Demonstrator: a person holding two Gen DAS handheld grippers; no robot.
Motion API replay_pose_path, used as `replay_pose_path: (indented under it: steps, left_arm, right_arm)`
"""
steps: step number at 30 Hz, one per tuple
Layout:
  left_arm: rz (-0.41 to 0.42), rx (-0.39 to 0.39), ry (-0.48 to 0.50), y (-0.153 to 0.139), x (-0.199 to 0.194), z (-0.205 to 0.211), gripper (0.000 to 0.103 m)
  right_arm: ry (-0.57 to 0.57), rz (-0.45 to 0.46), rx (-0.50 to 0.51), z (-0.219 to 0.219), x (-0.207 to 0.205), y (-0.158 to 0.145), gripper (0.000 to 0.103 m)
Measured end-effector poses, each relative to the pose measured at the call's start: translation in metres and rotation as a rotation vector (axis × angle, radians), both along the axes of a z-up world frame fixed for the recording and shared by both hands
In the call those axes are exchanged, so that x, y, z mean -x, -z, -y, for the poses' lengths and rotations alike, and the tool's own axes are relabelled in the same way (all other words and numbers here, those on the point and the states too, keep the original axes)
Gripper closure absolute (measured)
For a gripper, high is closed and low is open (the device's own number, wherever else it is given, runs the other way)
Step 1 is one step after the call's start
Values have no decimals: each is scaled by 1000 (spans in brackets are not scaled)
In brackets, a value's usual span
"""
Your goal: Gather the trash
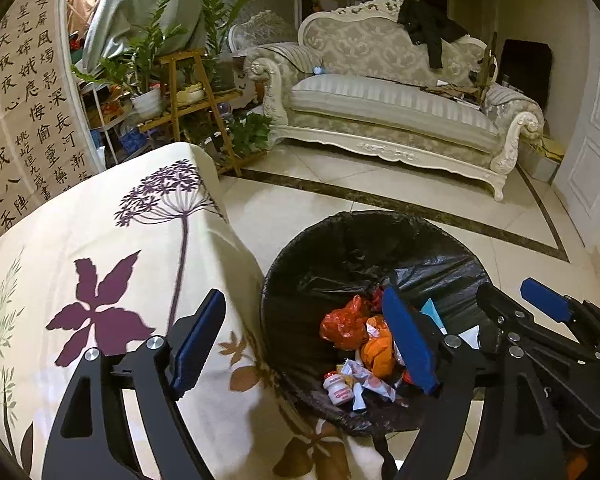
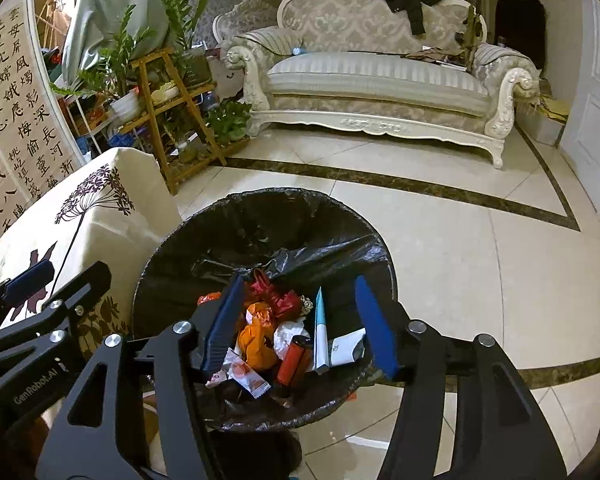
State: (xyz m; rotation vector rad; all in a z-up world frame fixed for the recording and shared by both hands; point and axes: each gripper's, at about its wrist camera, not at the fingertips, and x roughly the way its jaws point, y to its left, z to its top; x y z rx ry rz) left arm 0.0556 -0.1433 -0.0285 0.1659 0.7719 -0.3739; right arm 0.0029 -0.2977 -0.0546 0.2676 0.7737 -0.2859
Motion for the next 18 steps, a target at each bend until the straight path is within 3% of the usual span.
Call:
replay_pose_path:
  steps: [18]
  left_arm:
    - [87, 46, -42, -29, 32, -39, 19]
  right_arm:
    - [-12, 62, 61, -35, 29, -28, 22]
